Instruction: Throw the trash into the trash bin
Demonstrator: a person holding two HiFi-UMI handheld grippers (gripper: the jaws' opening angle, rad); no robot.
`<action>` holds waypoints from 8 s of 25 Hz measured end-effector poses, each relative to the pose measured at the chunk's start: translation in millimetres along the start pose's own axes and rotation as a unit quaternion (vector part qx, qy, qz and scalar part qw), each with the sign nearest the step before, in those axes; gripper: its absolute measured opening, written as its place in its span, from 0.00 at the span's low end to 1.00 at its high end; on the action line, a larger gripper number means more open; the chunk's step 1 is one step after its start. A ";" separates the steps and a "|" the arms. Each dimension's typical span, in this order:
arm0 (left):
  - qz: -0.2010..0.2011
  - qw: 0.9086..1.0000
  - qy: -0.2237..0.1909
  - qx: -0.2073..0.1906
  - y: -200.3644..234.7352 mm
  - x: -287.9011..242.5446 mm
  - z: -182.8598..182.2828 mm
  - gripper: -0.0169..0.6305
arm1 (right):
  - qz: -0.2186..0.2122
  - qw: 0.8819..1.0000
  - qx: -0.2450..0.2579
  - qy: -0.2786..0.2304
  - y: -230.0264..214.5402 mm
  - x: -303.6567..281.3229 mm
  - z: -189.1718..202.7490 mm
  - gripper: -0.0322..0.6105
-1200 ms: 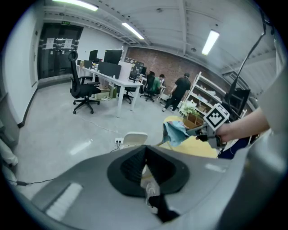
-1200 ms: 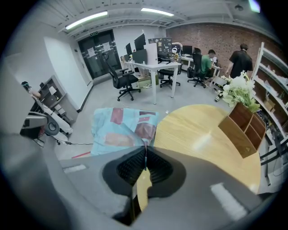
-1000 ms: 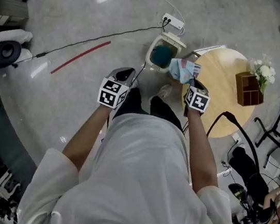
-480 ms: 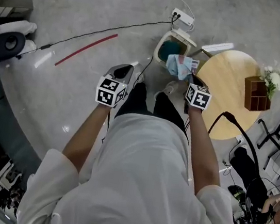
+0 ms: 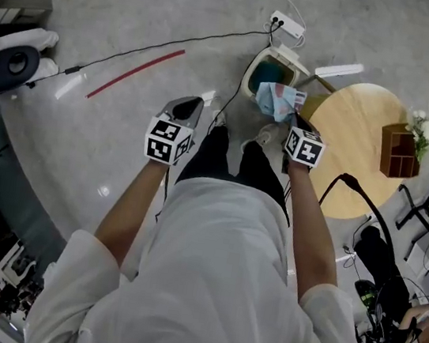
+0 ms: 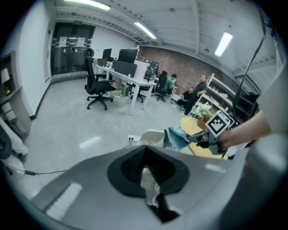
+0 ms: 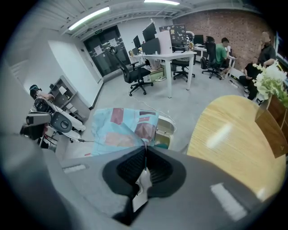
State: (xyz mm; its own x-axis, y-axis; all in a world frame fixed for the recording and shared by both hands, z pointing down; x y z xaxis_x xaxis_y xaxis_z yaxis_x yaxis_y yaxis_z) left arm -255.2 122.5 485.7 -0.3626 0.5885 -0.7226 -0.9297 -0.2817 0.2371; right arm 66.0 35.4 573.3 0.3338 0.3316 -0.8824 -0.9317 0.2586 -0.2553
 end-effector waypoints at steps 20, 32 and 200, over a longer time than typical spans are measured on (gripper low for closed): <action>-0.007 0.999 0.037 -0.022 42.7 -59.9 28.0 0.03 | 0.011 0.996 -0.080 0.040 -0.8 -90.1 24.8 0.05; -0.010 0.999 0.050 -0.011 52.6 -106.6 62.7 0.03 | 0.021 0.993 -0.113 0.040 -14.9 -156.2 48.5 0.05; 0.084 0.992 -0.021 -0.096 -146.7 19.1 -52.4 0.03 | -0.119 0.979 0.016 -0.167 10.7 178.6 28.4 0.05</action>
State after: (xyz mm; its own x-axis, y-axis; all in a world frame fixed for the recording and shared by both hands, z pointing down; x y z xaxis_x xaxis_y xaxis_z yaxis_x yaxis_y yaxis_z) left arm -122.4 135.4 403.0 -0.5182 0.5502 -0.6548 -0.8275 -0.5161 0.2212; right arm 119.7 123.1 424.2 0.5740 0.5352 -0.6198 -0.8187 0.3906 -0.4209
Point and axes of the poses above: the fingertips, and each gripper's own axes: x backward along the fingers, y to its left, z out of its underside, the point moved 7 cm from there along x, backward along the fingers, and after that the axes turned 6 degrees about -x, right-handed, at the moved point
